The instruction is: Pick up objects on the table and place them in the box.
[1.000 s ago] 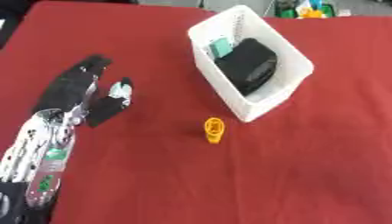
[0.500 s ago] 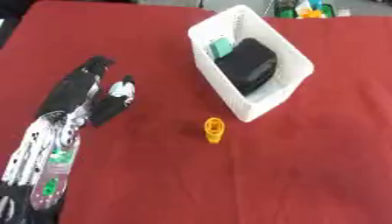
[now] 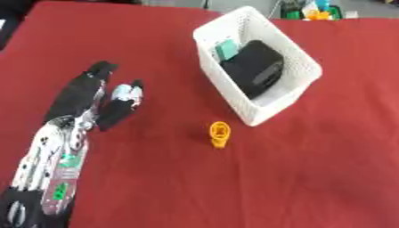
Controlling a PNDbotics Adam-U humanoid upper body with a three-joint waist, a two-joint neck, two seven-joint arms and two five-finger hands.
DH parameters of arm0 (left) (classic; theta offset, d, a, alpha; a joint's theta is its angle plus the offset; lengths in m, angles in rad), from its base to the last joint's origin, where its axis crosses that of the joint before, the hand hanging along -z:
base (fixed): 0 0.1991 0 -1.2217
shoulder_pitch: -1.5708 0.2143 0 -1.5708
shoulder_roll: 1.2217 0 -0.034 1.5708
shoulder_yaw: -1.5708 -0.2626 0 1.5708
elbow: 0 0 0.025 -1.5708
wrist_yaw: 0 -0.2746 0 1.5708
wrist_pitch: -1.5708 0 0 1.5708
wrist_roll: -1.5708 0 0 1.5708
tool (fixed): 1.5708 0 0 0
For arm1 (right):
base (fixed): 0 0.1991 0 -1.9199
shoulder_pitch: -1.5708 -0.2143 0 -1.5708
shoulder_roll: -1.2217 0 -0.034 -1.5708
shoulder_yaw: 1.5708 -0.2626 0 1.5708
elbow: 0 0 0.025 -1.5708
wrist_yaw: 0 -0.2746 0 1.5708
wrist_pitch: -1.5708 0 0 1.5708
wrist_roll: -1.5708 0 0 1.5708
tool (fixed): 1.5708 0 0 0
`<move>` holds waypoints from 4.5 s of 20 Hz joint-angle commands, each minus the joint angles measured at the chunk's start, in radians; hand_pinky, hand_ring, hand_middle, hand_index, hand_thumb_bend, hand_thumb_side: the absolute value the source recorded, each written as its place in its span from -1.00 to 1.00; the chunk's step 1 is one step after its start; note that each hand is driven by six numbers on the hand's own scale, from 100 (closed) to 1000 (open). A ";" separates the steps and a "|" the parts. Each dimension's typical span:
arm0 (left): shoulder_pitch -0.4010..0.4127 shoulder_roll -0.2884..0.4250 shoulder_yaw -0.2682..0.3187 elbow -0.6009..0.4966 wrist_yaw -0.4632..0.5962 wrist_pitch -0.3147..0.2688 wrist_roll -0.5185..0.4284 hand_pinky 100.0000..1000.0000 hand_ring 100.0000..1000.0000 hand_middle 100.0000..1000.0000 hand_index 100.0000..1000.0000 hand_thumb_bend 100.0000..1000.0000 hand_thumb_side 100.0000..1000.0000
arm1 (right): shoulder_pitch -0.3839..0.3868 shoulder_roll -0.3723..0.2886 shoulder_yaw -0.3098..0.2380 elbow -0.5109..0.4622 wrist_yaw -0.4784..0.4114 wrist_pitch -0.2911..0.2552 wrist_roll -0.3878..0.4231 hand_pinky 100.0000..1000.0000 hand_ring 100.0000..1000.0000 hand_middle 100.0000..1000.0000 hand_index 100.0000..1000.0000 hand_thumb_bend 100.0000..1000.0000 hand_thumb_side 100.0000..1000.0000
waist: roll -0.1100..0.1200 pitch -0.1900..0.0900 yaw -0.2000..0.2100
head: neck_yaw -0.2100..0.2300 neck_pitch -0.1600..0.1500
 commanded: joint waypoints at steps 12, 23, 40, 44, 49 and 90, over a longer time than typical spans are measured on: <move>-0.022 -0.052 0.025 -0.018 -0.295 0.012 -0.019 1.00 1.00 1.00 1.00 -0.30 1.00 | -0.002 -0.002 0.004 -0.023 -0.016 -0.006 0.015 0.44 0.44 0.12 0.34 -0.78 1.00 | -0.011 -0.016 0.007 | 0.003 -0.022; -0.023 -0.079 0.017 -0.045 -0.227 0.013 -0.034 1.00 1.00 1.00 1.00 -0.46 1.00 | -0.003 0.001 0.007 -0.023 -0.023 -0.006 0.025 0.44 0.44 0.12 0.35 -0.78 1.00 | -0.013 -0.014 0.008 | 0.003 -0.031; -0.023 -0.080 0.025 -0.006 -0.233 0.013 -0.053 1.00 1.00 1.00 1.00 -0.44 1.00 | 0.000 0.008 0.014 -0.023 -0.025 -0.010 0.043 0.45 0.45 0.12 0.35 -0.77 1.00 | -0.018 -0.007 0.010 | 0.004 -0.037; -0.025 -0.081 0.024 -0.005 -0.250 0.013 -0.062 1.00 1.00 1.00 1.00 -0.46 1.00 | 0.001 0.009 0.014 -0.023 -0.025 -0.011 0.044 0.45 0.45 0.12 0.35 -0.76 1.00 | -0.019 -0.006 0.010 | 0.004 -0.037; -0.026 -0.083 0.026 -0.002 -0.267 0.016 -0.061 1.00 1.00 1.00 1.00 -0.47 1.00 | 0.002 0.010 0.015 -0.023 -0.024 -0.013 0.046 0.45 0.45 0.12 0.35 -0.76 1.00 | -0.020 -0.004 0.009 | 0.004 -0.038; -0.056 -0.115 0.029 0.070 -0.328 0.043 -0.056 1.00 1.00 1.00 1.00 -0.69 1.00 | 0.002 0.016 0.025 -0.023 -0.030 -0.027 0.077 0.47 0.45 0.13 0.37 -0.74 1.00 | -0.032 0.014 0.010 | 0.012 -0.060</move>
